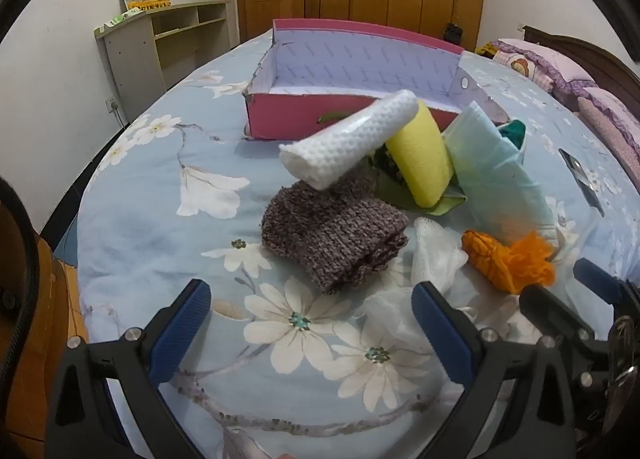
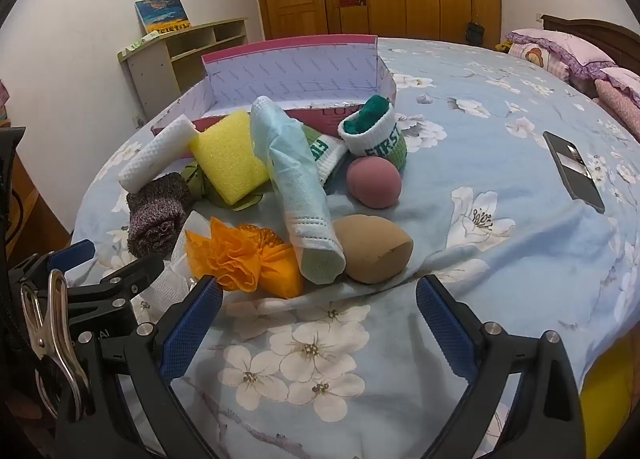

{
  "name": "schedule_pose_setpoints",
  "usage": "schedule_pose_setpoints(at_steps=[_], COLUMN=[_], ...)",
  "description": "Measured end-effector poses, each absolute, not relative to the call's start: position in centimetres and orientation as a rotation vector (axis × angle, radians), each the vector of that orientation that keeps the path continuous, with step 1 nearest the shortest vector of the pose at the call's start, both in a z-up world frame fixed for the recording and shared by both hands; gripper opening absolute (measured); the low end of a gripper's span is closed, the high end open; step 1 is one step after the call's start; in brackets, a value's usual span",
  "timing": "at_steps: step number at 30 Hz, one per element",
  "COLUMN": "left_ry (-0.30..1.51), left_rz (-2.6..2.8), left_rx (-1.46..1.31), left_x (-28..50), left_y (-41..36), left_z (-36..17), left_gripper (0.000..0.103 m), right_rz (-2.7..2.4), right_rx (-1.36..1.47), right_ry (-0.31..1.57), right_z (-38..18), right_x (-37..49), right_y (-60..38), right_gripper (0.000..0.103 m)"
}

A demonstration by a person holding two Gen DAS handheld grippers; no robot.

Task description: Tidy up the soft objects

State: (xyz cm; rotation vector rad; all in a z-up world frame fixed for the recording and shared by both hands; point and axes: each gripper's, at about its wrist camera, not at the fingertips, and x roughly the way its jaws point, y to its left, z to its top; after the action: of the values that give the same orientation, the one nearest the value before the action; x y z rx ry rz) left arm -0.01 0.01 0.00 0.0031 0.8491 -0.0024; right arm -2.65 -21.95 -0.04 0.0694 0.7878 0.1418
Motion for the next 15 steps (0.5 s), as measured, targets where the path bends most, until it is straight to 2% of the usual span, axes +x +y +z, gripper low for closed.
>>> schedule_pose_setpoints(at_steps=[15], left_ry=[0.848], left_rz=[-0.003], left_rx=[0.003], left_x=[0.00], left_y=[0.01], left_z=[0.00], left_gripper=[0.102], right_rz=[0.140], right_rx=[0.076], right_ry=[0.795], right_z=[-0.37], right_x=[-2.71], right_y=[-22.07], right_gripper=[0.100])
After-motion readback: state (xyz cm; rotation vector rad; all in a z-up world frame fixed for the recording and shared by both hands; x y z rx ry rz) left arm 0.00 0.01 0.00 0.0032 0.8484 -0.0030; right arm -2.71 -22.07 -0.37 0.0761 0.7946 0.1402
